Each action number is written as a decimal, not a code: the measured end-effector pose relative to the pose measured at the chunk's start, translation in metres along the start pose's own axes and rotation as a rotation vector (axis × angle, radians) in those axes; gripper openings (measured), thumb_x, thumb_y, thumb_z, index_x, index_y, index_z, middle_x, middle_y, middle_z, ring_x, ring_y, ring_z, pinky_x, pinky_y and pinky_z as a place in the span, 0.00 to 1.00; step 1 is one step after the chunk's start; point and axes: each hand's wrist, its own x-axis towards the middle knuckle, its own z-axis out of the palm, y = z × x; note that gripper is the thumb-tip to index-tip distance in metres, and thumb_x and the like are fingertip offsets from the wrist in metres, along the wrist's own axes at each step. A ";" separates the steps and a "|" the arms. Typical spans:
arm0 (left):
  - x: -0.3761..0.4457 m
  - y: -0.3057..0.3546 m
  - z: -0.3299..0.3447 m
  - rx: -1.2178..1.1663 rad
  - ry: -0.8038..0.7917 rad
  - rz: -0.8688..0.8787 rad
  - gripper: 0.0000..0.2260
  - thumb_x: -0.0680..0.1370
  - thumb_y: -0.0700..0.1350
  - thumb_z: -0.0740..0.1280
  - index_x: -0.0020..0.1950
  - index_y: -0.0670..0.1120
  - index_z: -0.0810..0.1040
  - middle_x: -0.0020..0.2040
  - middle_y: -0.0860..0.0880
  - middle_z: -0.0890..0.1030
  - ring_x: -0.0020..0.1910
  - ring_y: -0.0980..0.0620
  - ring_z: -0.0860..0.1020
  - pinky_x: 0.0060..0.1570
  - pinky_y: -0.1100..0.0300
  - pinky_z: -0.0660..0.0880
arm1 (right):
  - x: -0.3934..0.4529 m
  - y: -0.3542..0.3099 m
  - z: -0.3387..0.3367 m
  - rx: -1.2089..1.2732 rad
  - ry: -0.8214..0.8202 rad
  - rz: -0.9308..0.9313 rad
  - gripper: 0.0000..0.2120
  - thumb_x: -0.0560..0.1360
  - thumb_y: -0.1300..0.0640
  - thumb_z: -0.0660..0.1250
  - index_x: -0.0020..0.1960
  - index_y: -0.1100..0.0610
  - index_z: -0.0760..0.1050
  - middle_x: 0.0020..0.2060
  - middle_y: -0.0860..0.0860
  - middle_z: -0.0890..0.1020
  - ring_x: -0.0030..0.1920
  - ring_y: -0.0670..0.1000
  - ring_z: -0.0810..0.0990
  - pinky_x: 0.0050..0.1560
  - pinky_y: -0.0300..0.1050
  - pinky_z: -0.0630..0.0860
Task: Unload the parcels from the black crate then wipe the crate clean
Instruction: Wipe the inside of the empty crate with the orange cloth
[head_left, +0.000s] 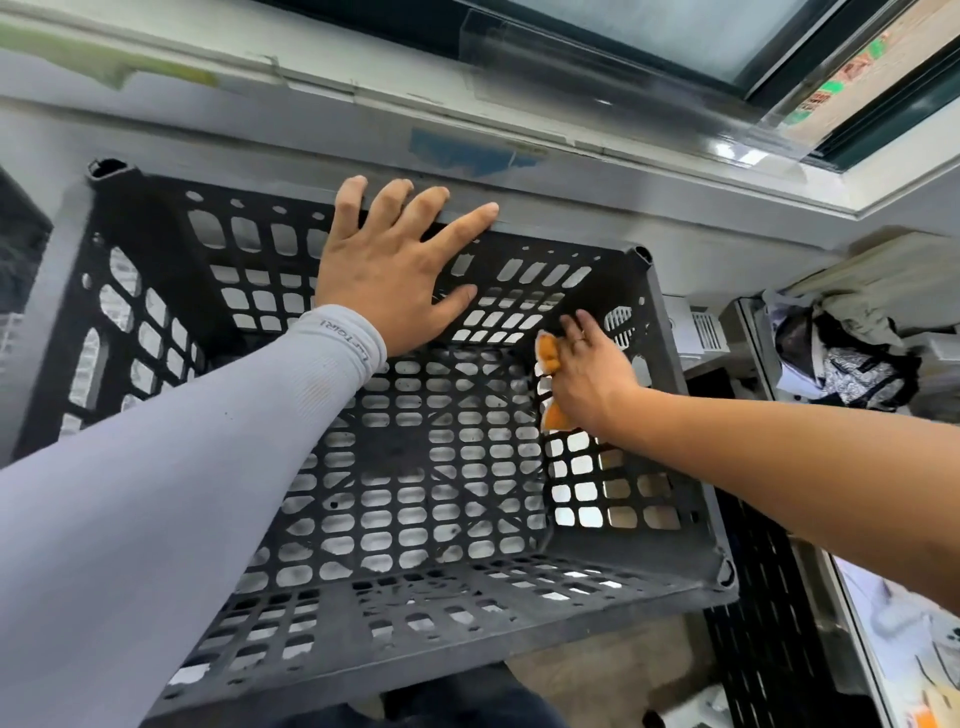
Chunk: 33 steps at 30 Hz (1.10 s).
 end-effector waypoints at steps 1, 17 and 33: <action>0.000 0.000 0.000 0.002 -0.004 -0.002 0.33 0.79 0.69 0.56 0.82 0.65 0.51 0.77 0.48 0.67 0.76 0.42 0.62 0.76 0.38 0.51 | 0.001 0.002 0.000 0.007 0.011 0.013 0.27 0.85 0.41 0.54 0.79 0.53 0.66 0.82 0.64 0.53 0.81 0.69 0.45 0.79 0.69 0.39; -0.002 0.001 -0.007 -0.028 -0.047 -0.011 0.34 0.79 0.71 0.54 0.82 0.67 0.46 0.79 0.50 0.64 0.79 0.44 0.59 0.77 0.39 0.48 | -0.037 -0.081 0.033 0.197 -0.096 -0.085 0.24 0.87 0.54 0.51 0.80 0.63 0.61 0.79 0.67 0.59 0.81 0.66 0.54 0.80 0.61 0.50; -0.003 0.003 -0.005 -0.051 -0.050 0.032 0.34 0.80 0.70 0.53 0.82 0.67 0.41 0.81 0.51 0.61 0.81 0.43 0.55 0.78 0.37 0.40 | -0.087 -0.060 0.039 0.281 -0.050 -0.282 0.24 0.86 0.55 0.55 0.79 0.62 0.62 0.77 0.63 0.67 0.79 0.62 0.60 0.80 0.61 0.51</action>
